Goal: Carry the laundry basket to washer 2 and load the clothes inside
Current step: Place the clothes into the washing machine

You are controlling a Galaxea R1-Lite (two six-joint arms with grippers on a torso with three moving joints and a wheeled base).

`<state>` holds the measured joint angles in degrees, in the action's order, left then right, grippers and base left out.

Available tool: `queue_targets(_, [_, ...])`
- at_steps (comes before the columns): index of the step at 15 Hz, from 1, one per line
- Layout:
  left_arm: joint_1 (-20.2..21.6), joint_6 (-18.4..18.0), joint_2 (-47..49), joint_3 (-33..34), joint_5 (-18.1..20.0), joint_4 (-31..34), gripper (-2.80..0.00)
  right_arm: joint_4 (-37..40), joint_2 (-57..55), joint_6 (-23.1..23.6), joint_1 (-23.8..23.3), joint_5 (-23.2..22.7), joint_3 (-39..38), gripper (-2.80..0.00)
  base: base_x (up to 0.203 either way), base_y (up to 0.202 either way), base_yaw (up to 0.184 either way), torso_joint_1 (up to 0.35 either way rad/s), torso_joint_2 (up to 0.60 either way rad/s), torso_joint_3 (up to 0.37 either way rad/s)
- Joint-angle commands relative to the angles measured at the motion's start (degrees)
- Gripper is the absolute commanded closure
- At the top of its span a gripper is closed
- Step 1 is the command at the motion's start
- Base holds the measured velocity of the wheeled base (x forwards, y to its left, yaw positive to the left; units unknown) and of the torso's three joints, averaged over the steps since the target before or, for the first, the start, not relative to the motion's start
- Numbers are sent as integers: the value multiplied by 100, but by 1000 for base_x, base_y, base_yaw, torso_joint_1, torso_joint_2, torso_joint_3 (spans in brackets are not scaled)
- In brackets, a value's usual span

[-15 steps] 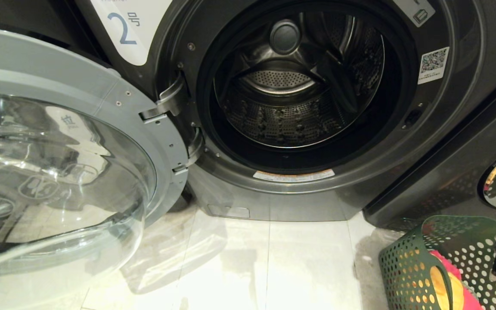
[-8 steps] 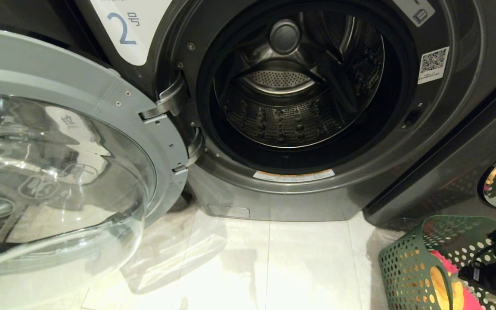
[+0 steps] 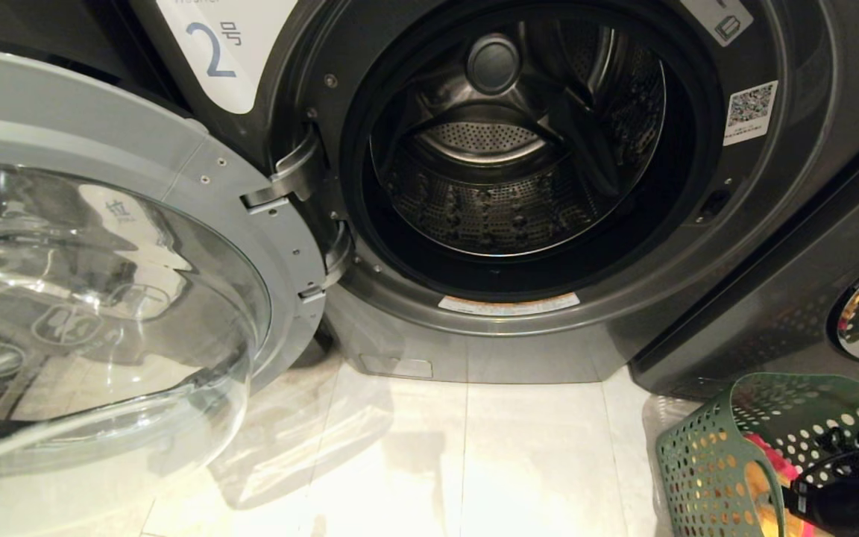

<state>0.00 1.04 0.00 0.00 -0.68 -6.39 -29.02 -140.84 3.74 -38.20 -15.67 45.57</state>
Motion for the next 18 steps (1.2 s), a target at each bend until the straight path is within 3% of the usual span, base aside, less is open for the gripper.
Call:
queue_targets(1, [0,2,0,229,-2,-12,0,-231,-673,461,-106,-258,202,-280,0,0,0,0,0,0])
queue_targets(4, [0,2,0,229,-2,-12,0,-347,-1107,979,-187,-328,518,-280,0,0,0,0,0,0])
queue_targets(8, [0,2,0,229,-2,-12,0,-556,-1672,1026,-188,-781,1190,-280,0,0,0,0,0,0])
queue_targets(13, [0,2,0,229,-2,-3,0,-832,-2222,1062,26,-864,2308,-280,0,0,0,0,0,0])
queue_targets(16, [0,2,0,229,-2,-3,0,-1108,-2451,1786,91,-764,2723,-280,0,0,0,0,0,0])
queue_targets(18, [0,2,0,229,-2,-11,0,-1115,-2724,2032,97,-542,3060,-280,0,0,0,0,0,0])
